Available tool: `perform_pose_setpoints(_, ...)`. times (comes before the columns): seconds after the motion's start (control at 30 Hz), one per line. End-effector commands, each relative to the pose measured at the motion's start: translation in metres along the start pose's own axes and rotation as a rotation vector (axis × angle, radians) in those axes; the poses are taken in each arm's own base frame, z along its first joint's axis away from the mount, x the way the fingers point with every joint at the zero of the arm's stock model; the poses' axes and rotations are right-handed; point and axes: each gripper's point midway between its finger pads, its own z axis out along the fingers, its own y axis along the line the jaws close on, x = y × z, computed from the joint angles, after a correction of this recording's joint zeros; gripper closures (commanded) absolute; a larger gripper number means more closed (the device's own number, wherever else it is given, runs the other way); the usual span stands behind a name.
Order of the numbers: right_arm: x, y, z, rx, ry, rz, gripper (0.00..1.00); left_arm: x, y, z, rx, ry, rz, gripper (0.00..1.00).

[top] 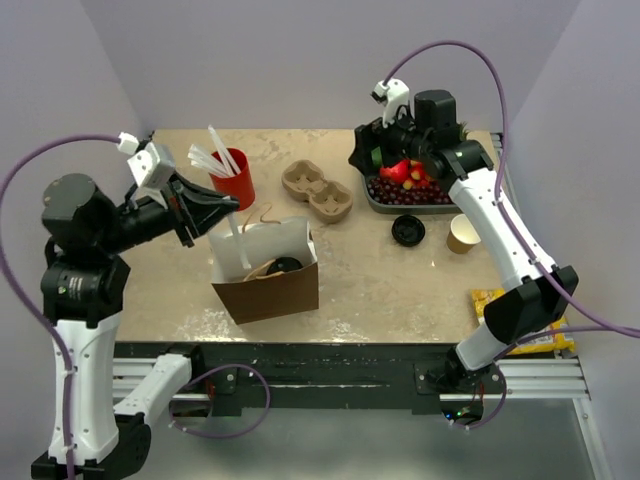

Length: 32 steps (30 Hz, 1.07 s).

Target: Pack the takeout coffee

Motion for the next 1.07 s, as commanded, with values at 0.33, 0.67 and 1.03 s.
perform_pose_setpoints(0.33,-0.014,-0.004,-0.064,0.12,-0.031,-0.024,0.01,-0.046,0.081,0.034,-0.163,-0.081,0.166,0.43)
perform_pose_setpoints(0.67,-0.035,-0.059,-0.116,0.538,-0.113,0.121,0.01,-0.059,0.175,-0.033,-0.808,-0.025,0.331,0.2)
perform_pose_setpoints(1.03,-0.085,-0.063,-0.155,0.604,-0.265,0.085,0.01,-0.039,0.245,-0.064,-1.051,0.046,0.226,0.06)
